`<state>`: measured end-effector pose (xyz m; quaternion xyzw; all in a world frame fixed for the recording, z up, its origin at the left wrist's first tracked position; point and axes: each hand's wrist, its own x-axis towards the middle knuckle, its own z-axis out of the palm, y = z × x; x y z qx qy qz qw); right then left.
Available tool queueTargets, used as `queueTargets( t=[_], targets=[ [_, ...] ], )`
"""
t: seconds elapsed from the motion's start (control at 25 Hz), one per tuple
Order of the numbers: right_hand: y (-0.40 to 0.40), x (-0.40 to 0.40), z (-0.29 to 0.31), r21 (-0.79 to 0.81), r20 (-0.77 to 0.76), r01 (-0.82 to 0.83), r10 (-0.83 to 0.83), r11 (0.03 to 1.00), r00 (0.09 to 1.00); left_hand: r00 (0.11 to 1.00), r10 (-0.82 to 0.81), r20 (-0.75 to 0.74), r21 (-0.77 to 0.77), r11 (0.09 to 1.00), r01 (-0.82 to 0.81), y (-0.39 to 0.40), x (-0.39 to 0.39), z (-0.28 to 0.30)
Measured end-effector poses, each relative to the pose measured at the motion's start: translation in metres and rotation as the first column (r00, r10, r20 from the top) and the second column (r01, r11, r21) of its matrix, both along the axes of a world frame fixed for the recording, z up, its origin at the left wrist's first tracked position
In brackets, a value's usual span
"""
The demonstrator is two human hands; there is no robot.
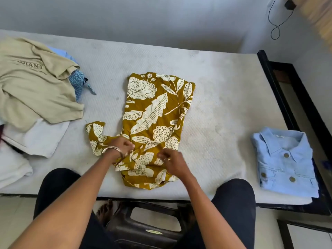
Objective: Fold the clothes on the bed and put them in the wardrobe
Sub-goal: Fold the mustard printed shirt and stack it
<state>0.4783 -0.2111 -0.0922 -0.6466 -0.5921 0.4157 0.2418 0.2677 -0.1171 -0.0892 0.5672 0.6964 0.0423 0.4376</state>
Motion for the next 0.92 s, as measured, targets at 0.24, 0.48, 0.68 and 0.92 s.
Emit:
queueTargets(
  t=[0.24,0.48,0.68,0.92],
  targets=[
    [0.09,0.071,-0.018,-0.034,0.118,0.471,-0.464,0.882,0.878,0.975,-0.222,0.033,0.207,0.956,0.211,0.025,0.11,-0.026],
    [0.201,0.104,-0.04,-0.211,0.013,0.441,-0.448,0.872,0.894,0.944,-0.328,0.034,0.13,0.938,0.322,0.052,0.159,-0.063],
    [0.262,0.114,-0.067,-0.266,-0.113,0.509,-0.551,0.818,0.827,0.952,-0.256,0.167,0.032,0.966,0.255,0.065,0.154,-0.078],
    [0.285,0.08,-0.054,0.011,0.381,0.073,-0.071,0.997,0.922,0.955,-0.168,0.246,-0.009,0.984,0.176,0.057,0.136,-0.082]
  ],
)
